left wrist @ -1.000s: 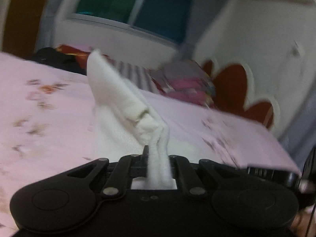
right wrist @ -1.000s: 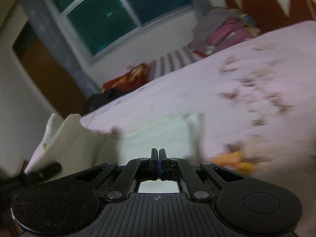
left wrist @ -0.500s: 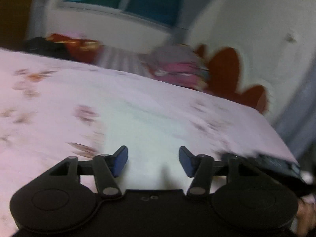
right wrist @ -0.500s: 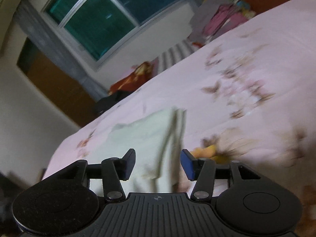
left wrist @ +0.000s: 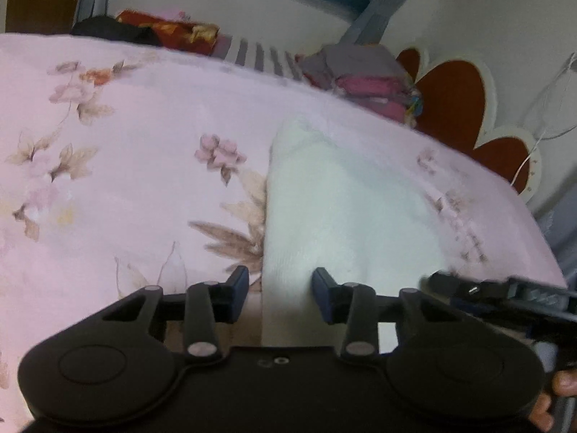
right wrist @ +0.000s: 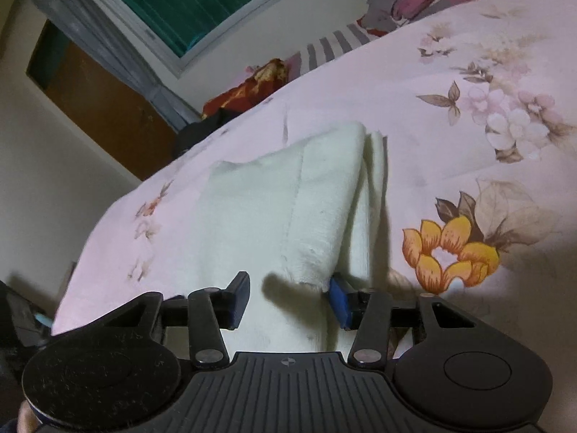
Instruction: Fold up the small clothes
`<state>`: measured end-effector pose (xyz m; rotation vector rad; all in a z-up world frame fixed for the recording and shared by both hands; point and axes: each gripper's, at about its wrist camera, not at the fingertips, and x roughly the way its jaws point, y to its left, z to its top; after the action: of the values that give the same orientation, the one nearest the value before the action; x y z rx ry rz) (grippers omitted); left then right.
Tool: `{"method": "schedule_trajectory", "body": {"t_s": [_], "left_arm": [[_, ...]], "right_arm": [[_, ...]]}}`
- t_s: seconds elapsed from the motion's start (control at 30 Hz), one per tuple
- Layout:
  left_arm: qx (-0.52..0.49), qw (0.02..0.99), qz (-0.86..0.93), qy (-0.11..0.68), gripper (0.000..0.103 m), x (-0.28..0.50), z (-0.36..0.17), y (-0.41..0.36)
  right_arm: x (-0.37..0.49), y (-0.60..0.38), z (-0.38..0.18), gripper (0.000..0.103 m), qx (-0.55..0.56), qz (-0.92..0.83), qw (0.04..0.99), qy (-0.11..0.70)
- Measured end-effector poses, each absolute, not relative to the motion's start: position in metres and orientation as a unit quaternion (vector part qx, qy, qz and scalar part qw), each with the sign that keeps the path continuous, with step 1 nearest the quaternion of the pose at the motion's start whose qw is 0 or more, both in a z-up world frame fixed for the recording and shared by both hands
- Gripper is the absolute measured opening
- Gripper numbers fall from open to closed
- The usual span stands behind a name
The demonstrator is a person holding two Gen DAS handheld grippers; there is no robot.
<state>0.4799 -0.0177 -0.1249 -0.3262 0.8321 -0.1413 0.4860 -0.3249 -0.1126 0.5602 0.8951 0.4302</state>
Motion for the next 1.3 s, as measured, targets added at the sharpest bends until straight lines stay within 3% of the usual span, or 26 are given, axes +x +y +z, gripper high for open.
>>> {"method": "schedule_trajectory", "body": {"t_s": [0.13, 0.17, 0.2, 0.3, 0.43, 0.57, 0.67, 0.77, 1.13, 1.2, 1.3], "left_arm": [[-0.158, 0.889, -0.078, 0.423, 0.039, 0.489, -0.133, -0.014], [-0.161, 0.886, -0.083, 0.428, 0.039, 0.491, -0.136, -0.014], [-0.165, 0.885, -0.084, 0.428, 0.039, 0.492, -0.136, -0.014], [-0.162, 0.889, -0.082, 0.421, 0.032, 0.489, -0.127, -0.017], [-0.148, 0.902, -0.09, 0.394, 0.033, 0.476, -0.103, -0.029], [-0.111, 0.879, -0.099, 0.453, 0.032, 0.481, -0.128, -0.054], [-0.111, 0.881, -0.099, 0.449, 0.033, 0.476, -0.127, -0.05], [-0.13, 0.888, -0.101, 0.43, 0.032, 0.475, -0.117, -0.035], [-0.187, 0.881, -0.12, 0.418, 0.034, 0.541, -0.124, -0.021], [-0.167, 0.883, -0.102, 0.426, 0.037, 0.551, -0.129, -0.026], [-0.172, 0.877, -0.076, 0.442, 0.04, 0.552, -0.138, -0.021]], "right_arm": [[0.496, -0.317, -0.118, 0.047, 0.25, 0.201, 0.839, 0.44], [0.498, -0.314, -0.118, 0.037, 0.245, 0.203, 0.84, 0.44], [0.5, -0.311, -0.118, 0.016, 0.235, 0.204, 0.841, 0.443], [0.505, -0.309, -0.118, 0.014, 0.222, 0.21, 0.839, 0.451], [0.499, -0.316, -0.093, 0.013, 0.197, 0.219, 0.846, 0.445], [0.507, -0.321, -0.113, 0.013, 0.16, 0.195, 0.841, 0.478], [0.507, -0.327, -0.114, 0.016, 0.185, 0.199, 0.838, 0.474], [0.501, -0.334, -0.104, 0.043, 0.181, 0.194, 0.849, 0.457], [0.554, -0.359, -0.116, 0.043, 0.263, 0.15, 0.851, 0.428], [0.561, -0.352, -0.113, 0.02, 0.253, 0.176, 0.851, 0.425], [0.557, -0.331, -0.102, 0.02, 0.169, 0.218, 0.875, 0.398]]}}
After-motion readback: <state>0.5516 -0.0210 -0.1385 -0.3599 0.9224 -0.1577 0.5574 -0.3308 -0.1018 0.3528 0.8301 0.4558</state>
